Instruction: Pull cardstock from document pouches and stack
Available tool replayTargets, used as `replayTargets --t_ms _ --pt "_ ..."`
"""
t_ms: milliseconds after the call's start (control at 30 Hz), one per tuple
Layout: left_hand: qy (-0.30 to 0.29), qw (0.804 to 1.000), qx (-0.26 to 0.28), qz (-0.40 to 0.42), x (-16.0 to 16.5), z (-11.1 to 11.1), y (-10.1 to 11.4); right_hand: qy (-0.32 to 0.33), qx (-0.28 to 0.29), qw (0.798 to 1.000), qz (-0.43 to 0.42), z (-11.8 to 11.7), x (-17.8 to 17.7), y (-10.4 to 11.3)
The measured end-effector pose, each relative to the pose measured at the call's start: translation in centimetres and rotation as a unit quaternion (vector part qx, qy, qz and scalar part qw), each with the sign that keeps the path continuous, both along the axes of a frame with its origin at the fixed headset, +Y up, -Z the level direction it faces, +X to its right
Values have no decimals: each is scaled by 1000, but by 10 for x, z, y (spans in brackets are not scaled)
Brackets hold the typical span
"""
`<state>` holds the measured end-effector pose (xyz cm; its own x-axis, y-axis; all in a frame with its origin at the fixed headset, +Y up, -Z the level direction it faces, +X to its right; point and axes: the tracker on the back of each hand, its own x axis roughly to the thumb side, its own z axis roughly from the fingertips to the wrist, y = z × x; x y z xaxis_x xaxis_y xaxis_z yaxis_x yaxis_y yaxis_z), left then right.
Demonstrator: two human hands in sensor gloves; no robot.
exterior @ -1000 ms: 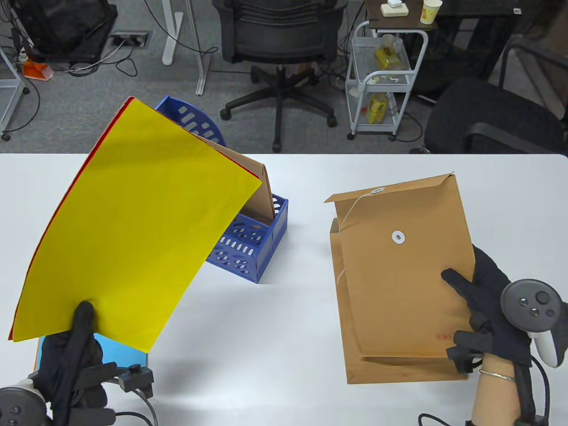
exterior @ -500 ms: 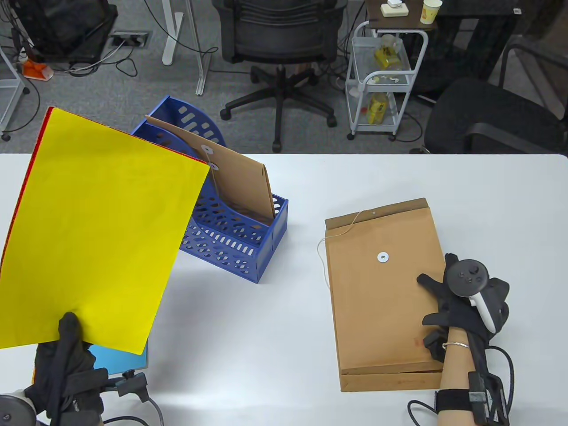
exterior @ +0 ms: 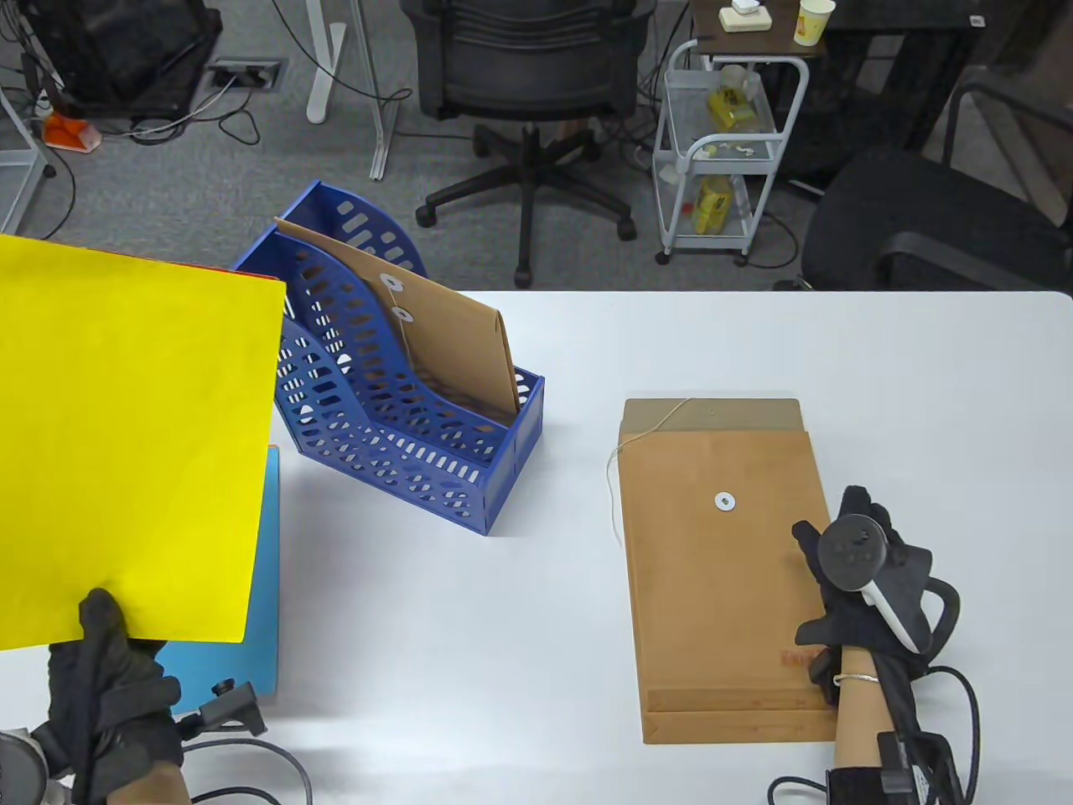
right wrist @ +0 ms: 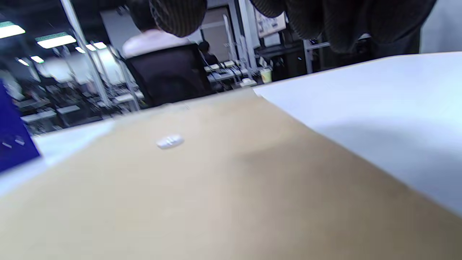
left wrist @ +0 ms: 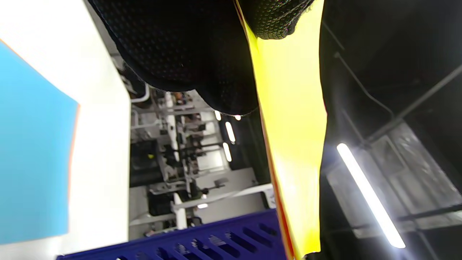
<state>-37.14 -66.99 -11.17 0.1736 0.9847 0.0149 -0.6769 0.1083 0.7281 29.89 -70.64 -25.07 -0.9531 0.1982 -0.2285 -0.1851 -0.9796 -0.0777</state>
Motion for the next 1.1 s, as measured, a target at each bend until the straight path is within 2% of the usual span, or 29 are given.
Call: replayTargets --t_ms 167,367,600,733,867,1100 --pt "32 996 -72 31 -16 -4 -21 70 66 994 -48 34 -8 20" --pt "67 982 -167 64 -26 -9 -51 151 112 978 -88 71 -30 26" --pt "81 956 -265 98 -31 -13 -79 238 104 959 -109 99 -55 24" --pt "76 945 -294 122 -34 -12 -85 275 101 949 -120 104 -66 16" --pt "75 940 -308 126 -32 -10 -87 299 75 945 -111 103 -74 10" --pt "69 946 -295 114 -23 -6 -80 306 62 945 -100 100 -76 3"
